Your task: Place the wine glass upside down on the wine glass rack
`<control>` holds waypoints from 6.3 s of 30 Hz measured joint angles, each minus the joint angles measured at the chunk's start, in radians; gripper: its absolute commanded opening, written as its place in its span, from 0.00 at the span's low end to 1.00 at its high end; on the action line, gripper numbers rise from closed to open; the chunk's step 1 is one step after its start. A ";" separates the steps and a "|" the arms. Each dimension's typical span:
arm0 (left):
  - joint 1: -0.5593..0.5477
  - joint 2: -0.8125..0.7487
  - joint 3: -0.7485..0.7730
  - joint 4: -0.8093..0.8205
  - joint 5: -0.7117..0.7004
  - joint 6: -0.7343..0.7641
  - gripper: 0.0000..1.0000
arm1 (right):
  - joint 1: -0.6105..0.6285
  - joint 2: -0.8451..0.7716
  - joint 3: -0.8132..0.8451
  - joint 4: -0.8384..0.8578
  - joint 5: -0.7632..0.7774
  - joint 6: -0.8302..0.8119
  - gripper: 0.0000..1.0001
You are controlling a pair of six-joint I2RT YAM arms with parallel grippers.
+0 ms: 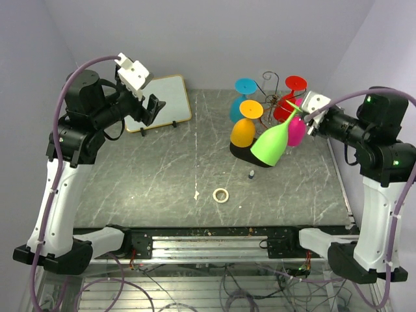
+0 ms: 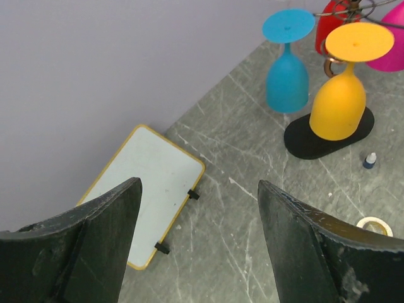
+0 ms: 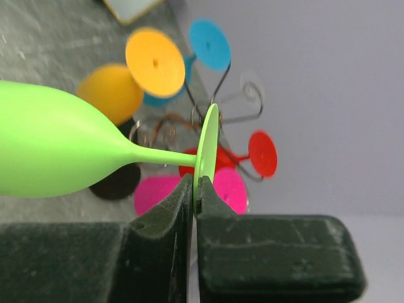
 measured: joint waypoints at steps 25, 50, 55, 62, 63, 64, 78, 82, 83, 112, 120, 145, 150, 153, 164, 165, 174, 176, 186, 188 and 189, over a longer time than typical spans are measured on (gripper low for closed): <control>0.054 -0.016 -0.043 -0.003 -0.006 0.004 0.84 | 0.020 0.064 -0.135 0.015 0.385 -0.240 0.00; 0.067 -0.016 -0.062 -0.002 -0.002 0.004 0.85 | 0.107 0.170 -0.153 0.122 0.300 -0.343 0.00; 0.071 -0.016 -0.064 -0.002 0.002 0.004 0.85 | 0.114 0.176 -0.153 0.116 0.259 -0.352 0.00; 0.071 -0.016 -0.064 -0.002 0.002 0.004 0.85 | 0.118 0.177 -0.145 0.092 0.200 -0.358 0.00; 0.071 -0.016 -0.064 -0.002 0.002 0.004 0.85 | 0.118 0.177 -0.144 0.085 0.193 -0.359 0.00; 0.072 -0.016 -0.064 -0.002 0.002 0.004 0.85 | 0.119 0.177 -0.143 0.079 0.188 -0.359 0.00; 0.072 -0.019 -0.083 -0.003 0.016 0.005 0.85 | 0.121 0.150 -0.104 -0.004 0.115 -0.359 0.00; 0.074 -0.021 -0.083 -0.003 0.020 0.005 0.85 | 0.121 0.135 -0.104 -0.026 0.116 -0.359 0.00; 0.075 -0.021 -0.083 -0.003 0.021 0.005 0.85 | 0.121 0.133 -0.104 -0.029 0.116 -0.358 0.00; 0.085 -0.049 -0.109 -0.006 0.068 0.013 0.85 | 0.096 0.052 -0.178 -0.018 0.183 -0.314 0.02; 0.086 -0.053 -0.118 -0.006 0.076 0.020 0.85 | 0.096 0.049 -0.198 -0.002 0.195 -0.309 0.02; 0.087 -0.053 -0.128 -0.010 0.082 0.035 0.85 | 0.096 0.049 -0.258 0.025 0.219 -0.309 0.10; 0.089 -0.053 -0.136 -0.011 0.082 0.039 0.85 | 0.096 0.049 -0.264 0.025 0.220 -0.309 0.13; 0.089 -0.053 -0.142 -0.014 0.082 0.040 0.85 | 0.096 0.048 -0.269 0.025 0.221 -0.307 0.15; 0.090 -0.056 -0.149 -0.015 0.084 0.043 0.85 | 0.096 0.040 -0.280 0.025 0.237 -0.304 0.22; 0.090 -0.056 -0.150 -0.015 0.084 0.045 0.85 | 0.096 0.039 -0.281 0.024 0.242 -0.304 0.22; 0.090 -0.058 -0.154 -0.015 0.086 0.050 0.85 | 0.096 0.031 -0.288 0.024 0.286 -0.302 0.28; 0.090 -0.058 -0.156 -0.015 0.086 0.050 0.85 | 0.096 0.026 -0.294 0.024 0.294 -0.302 0.28; 0.092 -0.064 -0.161 -0.019 0.089 0.056 0.85 | 0.089 0.020 -0.318 0.023 0.326 -0.298 0.33; 0.092 -0.065 -0.161 -0.020 0.089 0.057 0.86 | 0.087 0.019 -0.319 0.023 0.333 -0.295 0.34; 0.092 -0.065 -0.161 -0.021 0.089 0.057 0.86 | 0.084 0.018 -0.321 0.024 0.338 -0.294 0.36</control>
